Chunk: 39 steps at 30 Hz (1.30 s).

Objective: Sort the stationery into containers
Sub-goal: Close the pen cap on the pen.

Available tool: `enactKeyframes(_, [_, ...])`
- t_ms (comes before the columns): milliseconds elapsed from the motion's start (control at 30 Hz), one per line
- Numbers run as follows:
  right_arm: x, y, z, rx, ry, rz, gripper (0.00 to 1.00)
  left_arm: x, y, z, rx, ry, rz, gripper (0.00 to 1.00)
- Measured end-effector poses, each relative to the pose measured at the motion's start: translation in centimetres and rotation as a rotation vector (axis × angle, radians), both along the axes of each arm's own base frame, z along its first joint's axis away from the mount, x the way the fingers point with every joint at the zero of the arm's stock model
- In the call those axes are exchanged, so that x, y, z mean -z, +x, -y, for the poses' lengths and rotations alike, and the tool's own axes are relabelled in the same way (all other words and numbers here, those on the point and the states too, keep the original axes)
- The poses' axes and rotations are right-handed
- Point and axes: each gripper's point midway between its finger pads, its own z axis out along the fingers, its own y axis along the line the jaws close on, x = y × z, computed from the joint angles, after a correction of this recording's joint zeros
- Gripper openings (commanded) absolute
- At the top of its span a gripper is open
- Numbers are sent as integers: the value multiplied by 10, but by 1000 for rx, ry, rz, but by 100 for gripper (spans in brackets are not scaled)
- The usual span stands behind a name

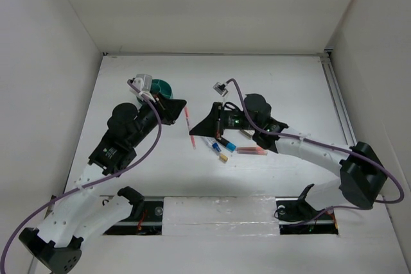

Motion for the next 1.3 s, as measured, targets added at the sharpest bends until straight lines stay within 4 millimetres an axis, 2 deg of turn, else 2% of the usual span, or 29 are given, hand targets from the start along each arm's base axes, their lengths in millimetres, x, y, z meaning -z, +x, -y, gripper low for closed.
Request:
enactKeyframes(200, [-11,2,-4,-20,18,-12,0,-11,1,-1,-4,-14,32,0])
enactKeyframes(400, [-16,1,-7,-44,27,-51,0,-13,2,-1,-6,-16,42,0])
enactKeyframes(733, [-25,9,8,-70,55,-179,0,-13,5,-3,-22,-10,42,0])
enactKeyframes(867, [-63,46,14,25,170,-135,0,17,-11,7,65,52,-54,0])
enactKeyframes(933, [-80,54,17,49,216,-105,0,28,-14,8,81,71,-88,0])
enactKeyframes(1000, [-92,53,16,44,245,-79,0,35,-17,8,92,85,-111,0])
enactKeyframes(1133, [-95,46,12,28,252,-63,0,38,-19,7,93,92,-122,0])
enactKeyframes(1233, [-91,49,10,49,237,-27,0,39,-17,5,79,95,-125,0])
enactKeyframes(1300, [-86,53,10,78,212,2,0,42,-15,2,55,103,-132,14])
